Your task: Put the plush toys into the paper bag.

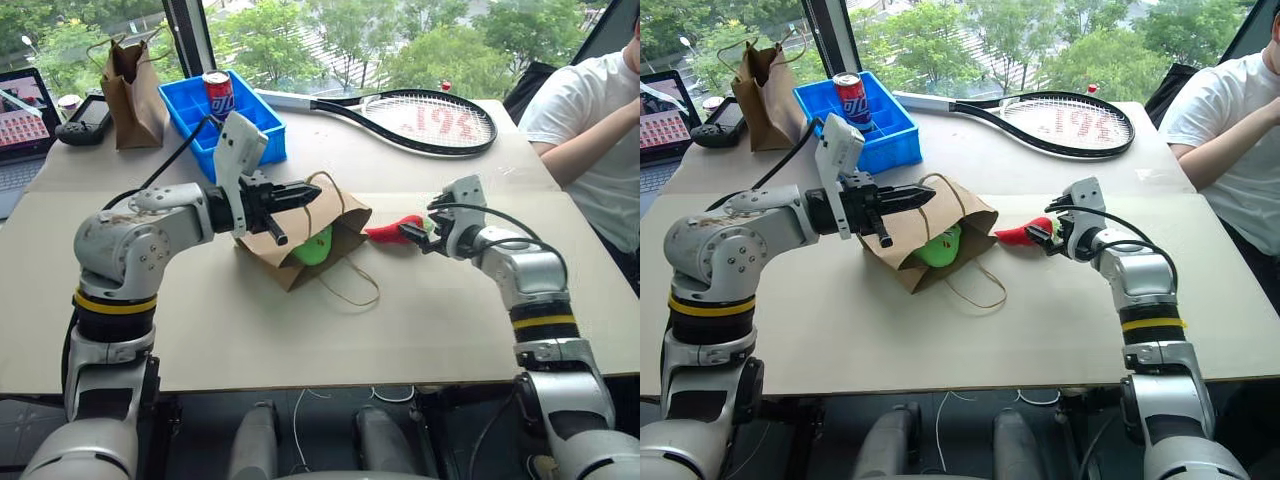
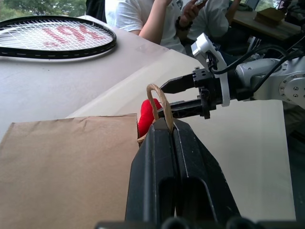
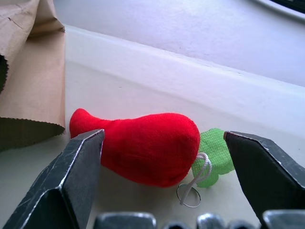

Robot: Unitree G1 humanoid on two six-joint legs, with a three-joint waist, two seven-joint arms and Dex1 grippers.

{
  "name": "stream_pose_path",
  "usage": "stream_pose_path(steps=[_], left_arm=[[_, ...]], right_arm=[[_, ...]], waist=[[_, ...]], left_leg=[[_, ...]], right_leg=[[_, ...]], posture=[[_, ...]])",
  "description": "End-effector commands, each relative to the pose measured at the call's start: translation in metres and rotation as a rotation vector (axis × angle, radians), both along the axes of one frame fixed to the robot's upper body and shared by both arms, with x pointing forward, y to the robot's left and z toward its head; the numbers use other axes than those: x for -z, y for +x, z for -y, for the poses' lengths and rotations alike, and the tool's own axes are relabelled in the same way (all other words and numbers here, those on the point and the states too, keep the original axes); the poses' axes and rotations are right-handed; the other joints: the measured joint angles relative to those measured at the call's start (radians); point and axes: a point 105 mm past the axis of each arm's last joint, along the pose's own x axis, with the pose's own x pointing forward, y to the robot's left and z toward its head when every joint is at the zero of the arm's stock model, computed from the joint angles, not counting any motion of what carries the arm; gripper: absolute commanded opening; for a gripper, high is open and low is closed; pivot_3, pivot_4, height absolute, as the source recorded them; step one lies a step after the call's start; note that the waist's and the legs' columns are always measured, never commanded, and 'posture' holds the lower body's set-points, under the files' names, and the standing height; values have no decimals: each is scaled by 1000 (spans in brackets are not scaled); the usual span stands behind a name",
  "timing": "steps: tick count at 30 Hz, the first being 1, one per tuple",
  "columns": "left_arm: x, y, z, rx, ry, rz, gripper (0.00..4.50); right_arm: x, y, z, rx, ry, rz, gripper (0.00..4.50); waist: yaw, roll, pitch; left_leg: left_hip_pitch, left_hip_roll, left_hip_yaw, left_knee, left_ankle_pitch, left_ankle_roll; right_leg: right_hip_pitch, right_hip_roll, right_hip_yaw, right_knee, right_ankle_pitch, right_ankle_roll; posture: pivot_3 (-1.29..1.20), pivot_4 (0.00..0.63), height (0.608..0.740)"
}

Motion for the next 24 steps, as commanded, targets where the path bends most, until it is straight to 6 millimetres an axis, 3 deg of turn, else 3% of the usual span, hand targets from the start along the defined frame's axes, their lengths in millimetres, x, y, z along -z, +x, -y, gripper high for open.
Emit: stream_pose_path(steps=[1,5,10,12,16,18,22,24], left_arm=[[-15,-5,-3,-8,-9,59,0],[-22,-8,-3,-3,-37,70,0],[-34,-10,1,20,-80,72,0],[-36,-8,2,24,-83,71,0],[-36,-9,6,48,-82,62,0],[-34,-9,9,56,-81,55,0],[-31,-9,11,65,-78,48,0],[-31,-9,12,68,-78,47,0]], right_arm=[[8,6,-1,-7,-16,13,3401],[5,0,4,-26,-26,43,2140],[-38,-20,23,-65,-96,153,467],[-54,-38,22,-120,-97,146,109],[-67,-67,7,-202,-38,95,65],[-66,-80,-16,-257,32,53,65],[-62,-86,-66,-310,137,35,63],[-60,-84,-79,-309,148,33,62]], waist=[[0,0,0],[2,0,0],[14,1,1],[19,2,1],[18,2,1],[17,2,1],[15,2,1],[17,2,1]], left_leg=[[0,0,0,0,0,0],[0,0,0,1,0,0],[-1,-1,0,1,0,0],[-1,-1,0,1,0,0],[0,0,0,1,0,0],[1,0,0,0,0,0],[1,0,-1,1,0,0],[1,0,-2,1,0,0]], right_leg=[[0,0,0,0,0,0],[1,0,0,0,0,0],[0,0,0,1,0,0],[0,-1,0,1,0,0],[0,0,0,1,0,0],[0,1,0,1,0,0],[0,1,0,2,0,0],[0,1,0,2,0,0]], posture=[[0,150,731],[0,150,731],[0,150,731],[0,150,731],[0,150,731],[0,150,731],[0,150,731],[0,150,731]])
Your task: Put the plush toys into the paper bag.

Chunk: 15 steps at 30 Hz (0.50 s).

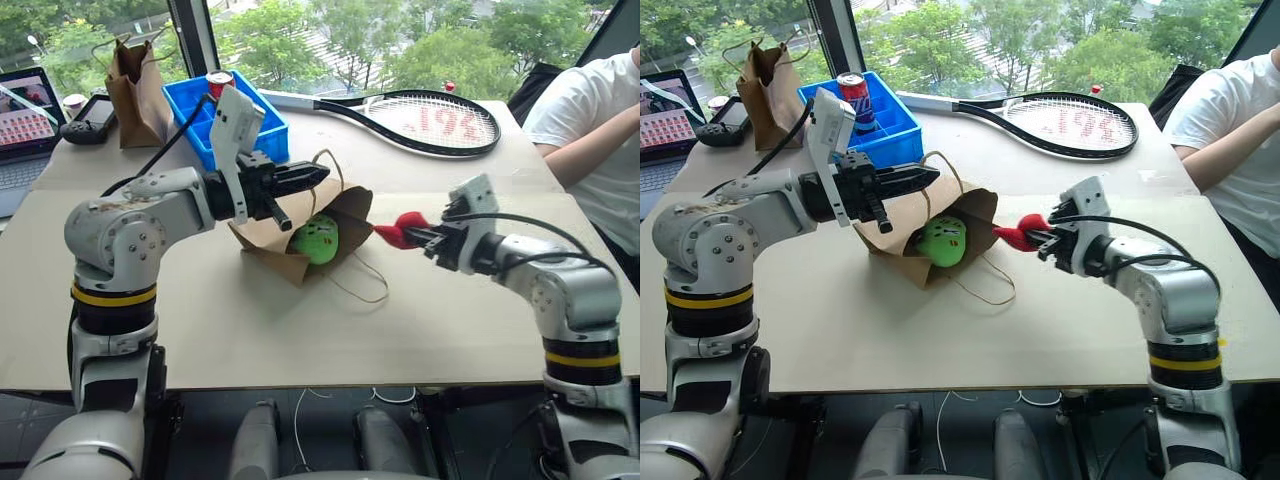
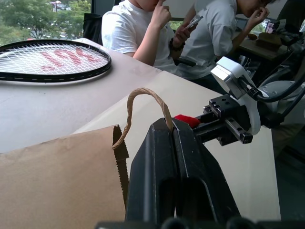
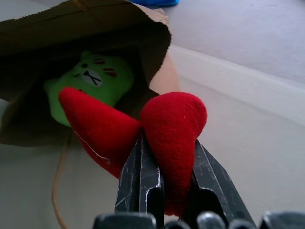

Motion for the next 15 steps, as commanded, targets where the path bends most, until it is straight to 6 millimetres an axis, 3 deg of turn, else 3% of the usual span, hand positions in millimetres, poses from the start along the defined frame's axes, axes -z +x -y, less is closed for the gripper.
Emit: stream_pose_path(steps=[1,6,15], left_arm=[[-10,-4,3,22,-8,34,0],[-13,-7,4,34,-9,39,0],[-24,-15,10,75,-6,66,0]], right_arm=[[-12,3,-22,3,4,50,62],[-9,24,-54,1,23,88,62],[-6,54,-75,-5,24,223,60]], waist=[[4,0,0],[10,0,0],[7,0,0]], left_leg=[[0,0,0,0,0,0],[-2,0,0,1,0,0],[-2,0,0,0,0,0]], right_leg=[[0,0,0,0,0,0],[0,0,0,-1,0,0],[-1,0,0,-1,0,0]], posture=[[0,150,731],[0,150,731],[0,150,731]])
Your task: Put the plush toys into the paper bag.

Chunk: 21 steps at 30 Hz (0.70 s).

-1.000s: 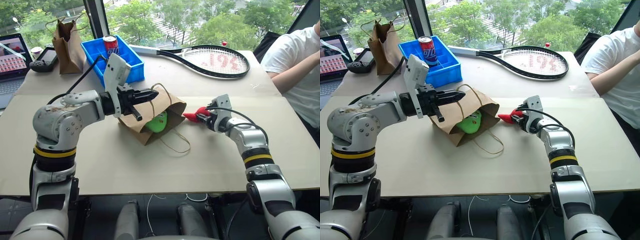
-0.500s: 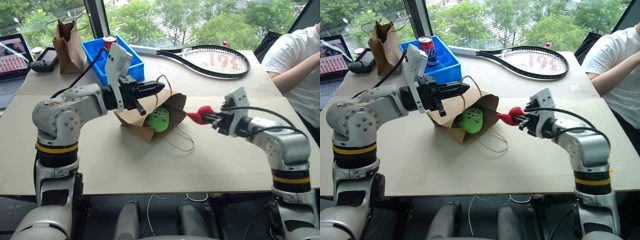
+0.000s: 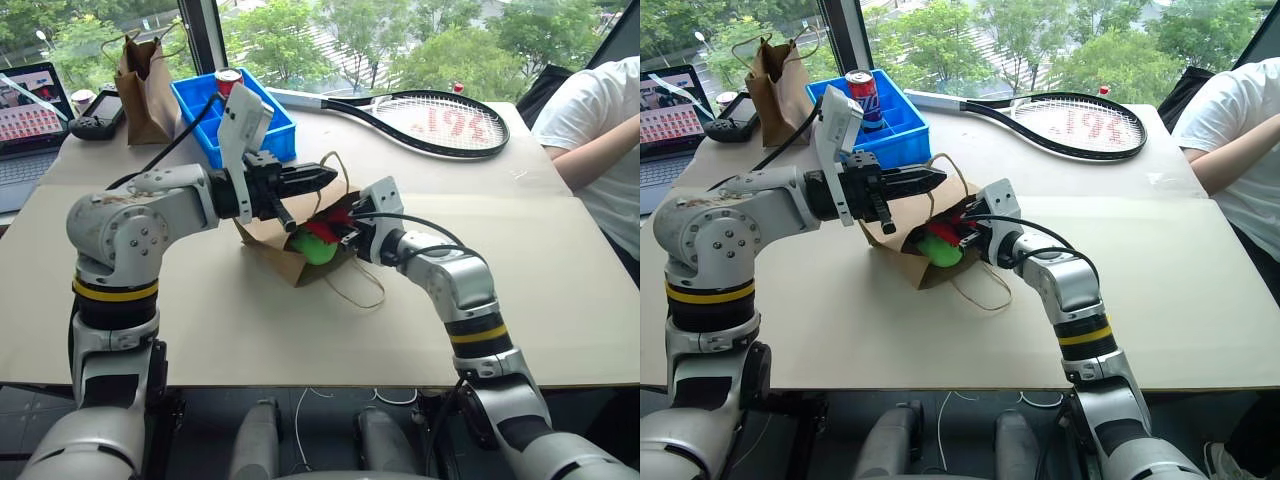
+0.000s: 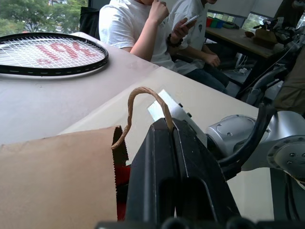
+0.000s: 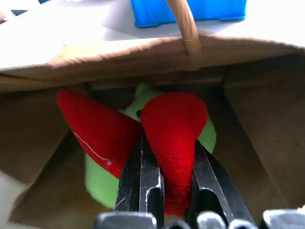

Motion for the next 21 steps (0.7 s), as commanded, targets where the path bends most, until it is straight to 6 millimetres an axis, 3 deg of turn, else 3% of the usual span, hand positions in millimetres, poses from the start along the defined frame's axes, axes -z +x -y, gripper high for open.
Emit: stream_pose_path(steps=[1,7,10,12,14,21], left_arm=[[-17,-8,3,25,-17,65,0],[-17,-8,3,16,-16,67,0],[-16,-7,2,8,-14,67,0],[-15,-6,2,2,-13,66,0],[-14,-6,1,-3,-13,65,0],[-7,-1,-6,-46,14,60,0]], right_arm=[[-14,6,-20,-32,55,99,59],[-7,19,-36,38,187,101,55],[9,21,-43,40,169,53,54],[11,21,-44,33,206,34,1103],[10,22,-42,41,228,29,1594],[-3,6,-28,-26,180,35,4142]], waist=[[-3,0,0],[-19,0,0],[-19,0,0],[-20,0,0],[-23,0,0],[-23,1,0]], left_leg=[[0,0,0,0,0,0],[0,1,-2,-1,0,0],[0,1,-2,-1,0,0],[0,1,-2,-1,0,-1],[0,1,-2,-1,0,-1],[0,1,-2,-1,0,-1]], right_leg=[[0,0,0,0,0,0],[0,2,0,1,0,0],[0,2,0,1,0,0],[0,2,0,1,0,0],[0,2,0,1,0,0],[0,2,0,2,0,0]], posture=[[0,150,731],[0,150,731],[0,150,731],[0,150,731],[0,150,731],[0,150,731]])
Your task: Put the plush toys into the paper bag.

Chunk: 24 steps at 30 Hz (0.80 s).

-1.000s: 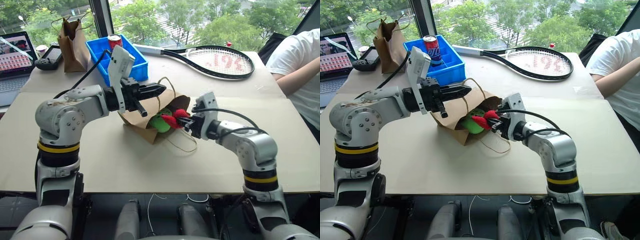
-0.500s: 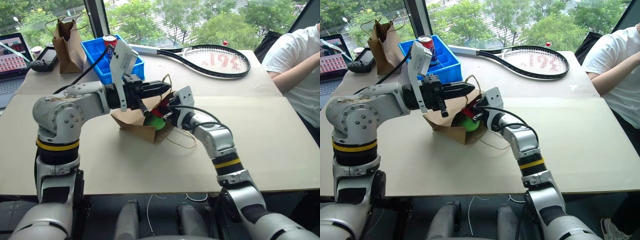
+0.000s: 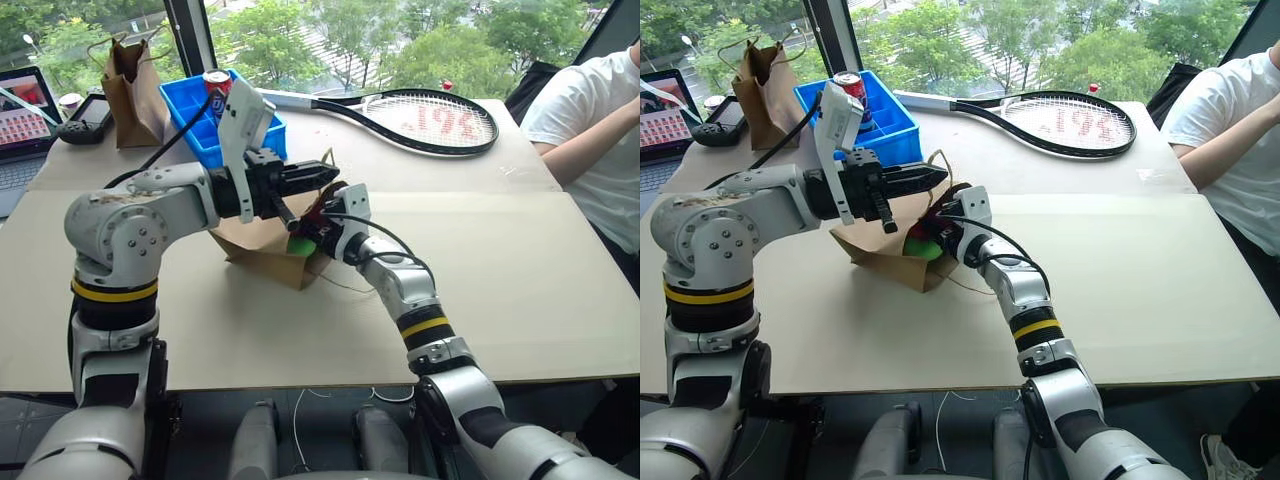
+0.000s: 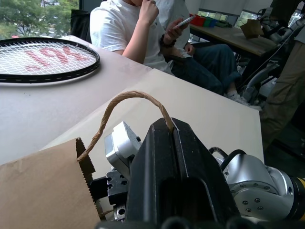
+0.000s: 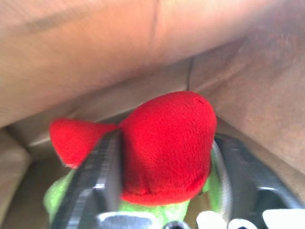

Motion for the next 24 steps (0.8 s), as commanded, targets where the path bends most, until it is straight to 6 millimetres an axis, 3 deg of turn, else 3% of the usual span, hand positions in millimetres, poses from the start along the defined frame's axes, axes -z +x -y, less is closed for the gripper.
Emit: stream_pose_path(steps=[1,5,11,15,19,24], left_arm=[[-8,-2,-4,-17,12,63,0],[-7,0,-6,-26,17,64,0],[-5,3,-8,-34,16,69,0],[-5,3,-8,-32,14,73,0],[-5,3,-8,-29,12,77,0],[-5,2,-7,-24,11,77,0]], right_arm=[[-23,-14,11,-45,-3,32,4434],[-28,-29,23,-77,-22,-20,4434],[-28,-63,62,-95,-42,-127,4434],[-14,-97,96,-99,-30,-311,4434],[6,-132,114,-116,120,-524,4434],[34,-140,122,-16,271,-656,4434]], waist=[[1,0,0],[2,0,0],[9,0,0],[24,0,0],[26,0,0],[24,0,0]], left_leg=[[0,0,0,0,0,0],[0,0,0,0,0,0],[0,0,0,0,0,0],[-1,0,1,0,0,0],[0,0,1,0,0,0],[0,0,0,1,0,0]], right_leg=[[0,0,0,0,0,0],[0,0,0,0,0,0],[0,0,0,0,0,0],[0,0,0,-2,0,-1],[0,0,0,-1,0,-1],[0,0,0,-1,0,-1]], posture=[[0,150,731],[0,150,731],[0,150,731],[0,150,731],[0,150,731],[0,150,731]])
